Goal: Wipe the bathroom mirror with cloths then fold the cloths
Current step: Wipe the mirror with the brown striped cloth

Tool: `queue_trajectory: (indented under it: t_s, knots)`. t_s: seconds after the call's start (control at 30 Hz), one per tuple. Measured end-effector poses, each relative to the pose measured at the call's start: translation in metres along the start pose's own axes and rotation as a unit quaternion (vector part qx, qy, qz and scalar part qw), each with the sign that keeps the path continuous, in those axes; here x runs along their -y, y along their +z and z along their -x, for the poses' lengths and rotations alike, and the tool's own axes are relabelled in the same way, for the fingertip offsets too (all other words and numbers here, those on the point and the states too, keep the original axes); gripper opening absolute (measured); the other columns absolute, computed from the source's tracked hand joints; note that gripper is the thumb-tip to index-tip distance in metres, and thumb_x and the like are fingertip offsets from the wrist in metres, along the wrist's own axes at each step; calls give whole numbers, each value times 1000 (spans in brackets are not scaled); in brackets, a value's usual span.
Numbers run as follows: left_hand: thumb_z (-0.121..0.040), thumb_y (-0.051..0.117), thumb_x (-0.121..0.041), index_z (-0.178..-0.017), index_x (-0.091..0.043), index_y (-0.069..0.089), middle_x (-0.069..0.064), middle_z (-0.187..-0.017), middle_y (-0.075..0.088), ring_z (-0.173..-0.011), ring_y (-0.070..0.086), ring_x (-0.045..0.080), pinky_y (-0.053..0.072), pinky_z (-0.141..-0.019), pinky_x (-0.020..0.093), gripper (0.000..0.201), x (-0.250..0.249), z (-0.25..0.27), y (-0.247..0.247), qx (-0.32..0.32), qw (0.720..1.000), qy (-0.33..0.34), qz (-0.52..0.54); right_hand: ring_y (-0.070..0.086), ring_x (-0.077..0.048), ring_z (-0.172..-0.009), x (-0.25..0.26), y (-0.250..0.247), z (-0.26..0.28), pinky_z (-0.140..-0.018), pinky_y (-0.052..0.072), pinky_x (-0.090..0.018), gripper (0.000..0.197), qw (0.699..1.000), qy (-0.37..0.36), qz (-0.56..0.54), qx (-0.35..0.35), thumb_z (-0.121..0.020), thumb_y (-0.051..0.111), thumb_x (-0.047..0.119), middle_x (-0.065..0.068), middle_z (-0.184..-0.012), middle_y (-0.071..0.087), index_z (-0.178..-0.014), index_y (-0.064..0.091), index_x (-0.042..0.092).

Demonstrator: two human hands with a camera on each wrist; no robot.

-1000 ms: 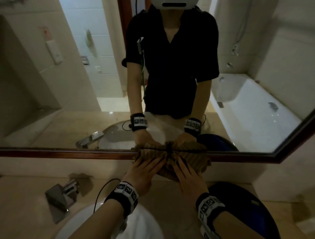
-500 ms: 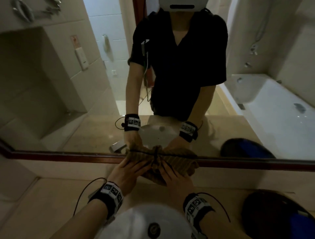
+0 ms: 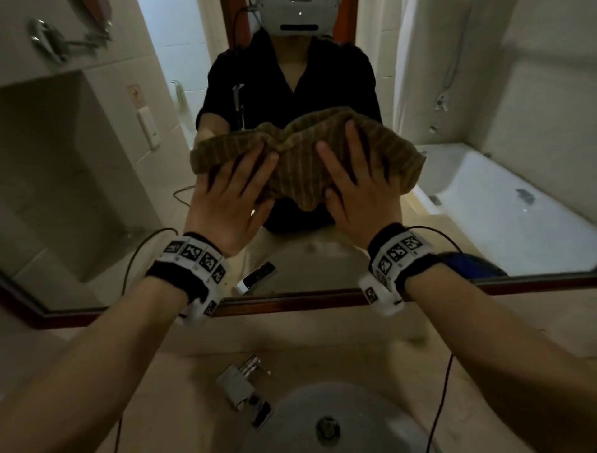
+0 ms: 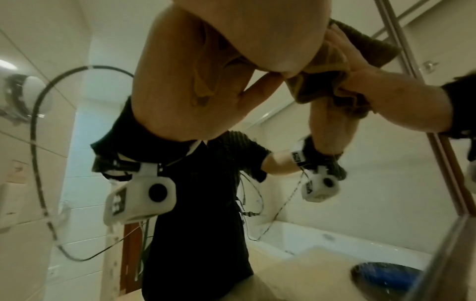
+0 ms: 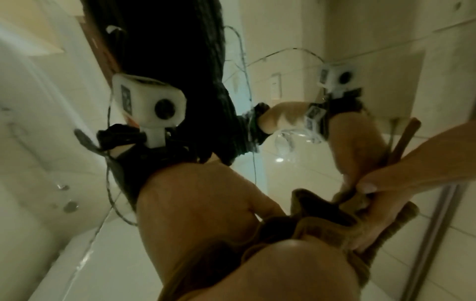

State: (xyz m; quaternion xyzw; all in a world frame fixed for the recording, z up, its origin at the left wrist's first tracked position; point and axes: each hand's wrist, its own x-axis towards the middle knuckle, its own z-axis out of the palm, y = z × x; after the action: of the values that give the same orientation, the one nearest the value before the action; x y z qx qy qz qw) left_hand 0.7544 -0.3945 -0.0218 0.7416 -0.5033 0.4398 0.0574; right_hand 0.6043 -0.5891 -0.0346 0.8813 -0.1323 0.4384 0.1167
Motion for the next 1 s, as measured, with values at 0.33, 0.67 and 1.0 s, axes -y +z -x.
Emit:
queue_trajectory:
  t_s: [0.33, 0.67, 1.0]
  knots:
    - [-93, 36, -51, -150, -22, 18, 3, -148, 33, -125, 39, 29, 25, -104, 50, 66, -53, 91, 61, 172, 983, 31, 64, 35, -34, -130, 8, 39, 109, -95, 40, -51, 68, 995, -7, -21, 94, -91, 51, 35, -8, -157, 17, -151, 19, 33]
    - [-78, 49, -49, -151, -23, -3, -3, -144, 44, -126, 37, 20, 0, -115, 42, 93, -110, 187, 101, 383, 913, 75, 116, 53, -20, -122, 24, 79, 243, -89, 53, -44, 86, 940, -10, -122, 319, -74, 69, 33, 0, -153, 32, -150, 29, 21]
    - [-79, 57, -46, -152, -27, 17, -7, -147, 34, -125, 44, 19, 9, -115, 47, 86, -50, 207, 102, 359, 918, 144, 85, 53, -21, -122, 60, 88, 226, -89, 49, -45, 91, 922, -68, -143, 353, -73, 65, 32, -2, -158, 24, -152, 24, 19]
